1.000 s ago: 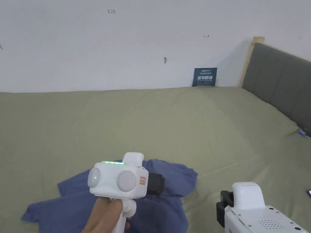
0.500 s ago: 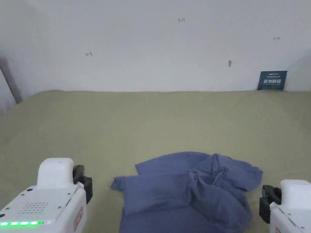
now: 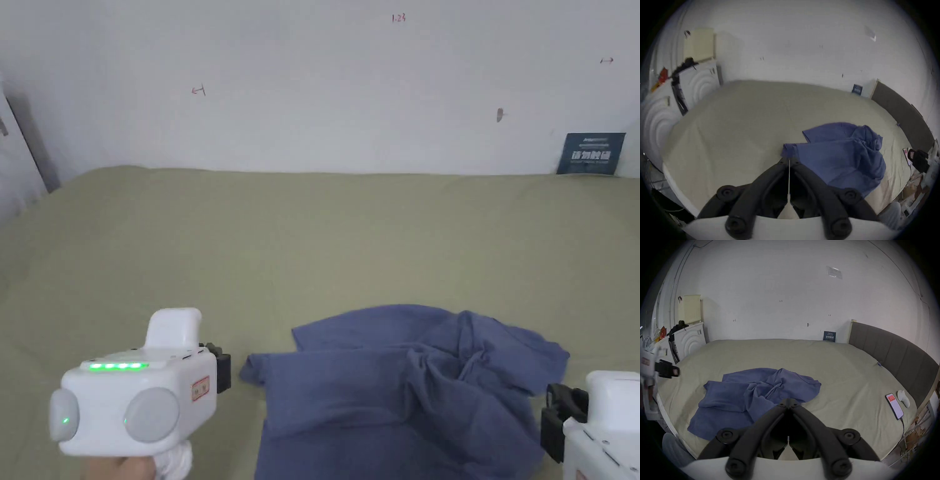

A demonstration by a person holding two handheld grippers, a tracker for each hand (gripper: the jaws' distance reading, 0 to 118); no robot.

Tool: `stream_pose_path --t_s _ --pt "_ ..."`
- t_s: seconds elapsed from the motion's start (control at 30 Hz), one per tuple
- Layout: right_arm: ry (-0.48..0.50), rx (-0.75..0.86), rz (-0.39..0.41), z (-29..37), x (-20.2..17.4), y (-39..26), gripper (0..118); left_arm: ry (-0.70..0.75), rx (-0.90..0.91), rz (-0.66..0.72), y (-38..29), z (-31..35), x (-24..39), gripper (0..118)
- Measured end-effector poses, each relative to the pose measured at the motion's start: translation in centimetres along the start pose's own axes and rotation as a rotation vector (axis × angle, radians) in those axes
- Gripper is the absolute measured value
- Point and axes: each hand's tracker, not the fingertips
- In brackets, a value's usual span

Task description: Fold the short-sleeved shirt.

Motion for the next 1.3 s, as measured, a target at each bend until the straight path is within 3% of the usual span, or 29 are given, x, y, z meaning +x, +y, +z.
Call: stream_pose_path --t_s 0.1,0.13,0.17,0.2,0.23,0.3,0.37,0.4,0.43,0.5,0.53,0.7,0.77,0.87,0.9,0.93,0.97,1.0,1.03,1.13,1.17,1.2,1.23,1.27,1.3 --pt "0.001 -0.027 0.009 -1.9 0.2 -0.1 0 -0.025 -0.114 -0.016 1.5 -6.9 1.0 3" --pt "0.001 -0.036 0.015 -2.5 0.3 -0.1 0 -0.034 -0.147 -0.041 1.9 -8.8 1.5 19" --pt "-0.001 -0.045 0.02 -3.2 0.4 -0.1 0 -0.021 -0.16 -0.043 2.1 -10.2 2.3 56" --pt "-0.001 -0.054 0.022 -3.9 0.6 -0.2 0 0.014 -0.189 -0.07 2.4 -12.2 2.9 101" --pt "-0.001 -0.062 0.023 -4.5 0.9 -0.2 0 0.045 -0.231 -0.096 2.5 -14.0 3.3 118" --pt "-0.009 -0.079 0.031 -5.9 1.5 -0.2 0 0.128 -0.243 -0.131 2.0 -16.6 3.7 109" --pt "-0.018 -0.092 0.036 -6.9 2.2 -0.2 0 0.204 -0.301 -0.181 1.5 -19.0 4.2 113" --pt "-0.023 -0.105 0.034 -7.4 2.6 -0.2 0 0.177 -0.319 -0.165 1.1 -19.9 4.2 112" --pt "-0.027 -0.116 0.033 -7.9 3.0 -0.2 0 0.13 -0.351 -0.116 1.6 -21.0 3.1 104" --pt "-0.041 -0.136 0.033 -8.8 4.1 0.1 0 0.078 -0.366 -0.063 2.0 -20.0 2.8 58" --pt "-0.05 -0.144 0.034 -9.2 4.6 0.2 0 0.002 -0.365 -0.069 2.1 -19.3 2.9 9" --pt "-0.092 -0.22 -0.004 -13.5 8.2 2.3 0 0.011 -0.332 -0.229 1.8 -16.0 5.1 8" --pt "-0.097 -0.277 -0.044 -16.1 9.9 3.5 0 0.01 -0.332 -0.207 1.5 -16.3 5.1 8" --pt "-0.017 -0.391 -0.112 -20.7 12.0 4.8 3 -0.01 -0.331 -0.159 1.8 -16.2 4.6 8" --pt "0.024 -0.441 -0.138 -22.2 12.4 4.9 21 -0.013 -0.331 -0.164 1.8 -16.2 4.7 8" --pt "0.064 -0.484 -0.146 -23.5 12.7 4.8 85 -0.015 -0.328 -0.17 1.7 -16.1 4.9 8" --pt "0.066 -0.514 -0.166 -24.9 12.8 4.5 118 -0.019 -0.327 -0.175 2.0 -16.2 4.4 8" --pt "0.057 -0.568 -0.173 -26.1 12.6 3.8 110 -0.02 -0.324 -0.174 2.0 -16.2 4.4 8" --pt "0.058 -0.467 -0.214 -26.8 12.4 3.0 100 -0.022 -0.322 -0.17 1.9 -16.2 4.4 8" --pt "-0.023 -0.597 -0.124 -27.9 11.8 1.6 89 -0.036 -0.319 -0.139 2.1 -17.3 3.2 8" --pt "-0.016 -0.561 -0.129 -27.3 11.7 1.4 68 -0.042 -0.32 -0.128 2.3 -17.2 3.1 8" --pt "-0.008 -0.55 -0.126 -26.3 11.9 2.0 21 -0.049 -0.321 -0.115 2.6 -17.1 2.7 8" --pt "0.03 -0.535 -0.146 -25.3 12.2 2.5 5 -0.057 -0.324 -0.097 2.9 -16.9 2.2 8" --pt "0.091 -0.501 -0.175 -23.9 11.4 4.1 5 -0.068 -0.332 -0.078 3.4 -16.4 1.8 8" --pt "0.025 -0.443 -0.141 -22.1 11.3 4.9 5 -0.082 -0.313 -0.043 4.0 -15.5 1.2 8"
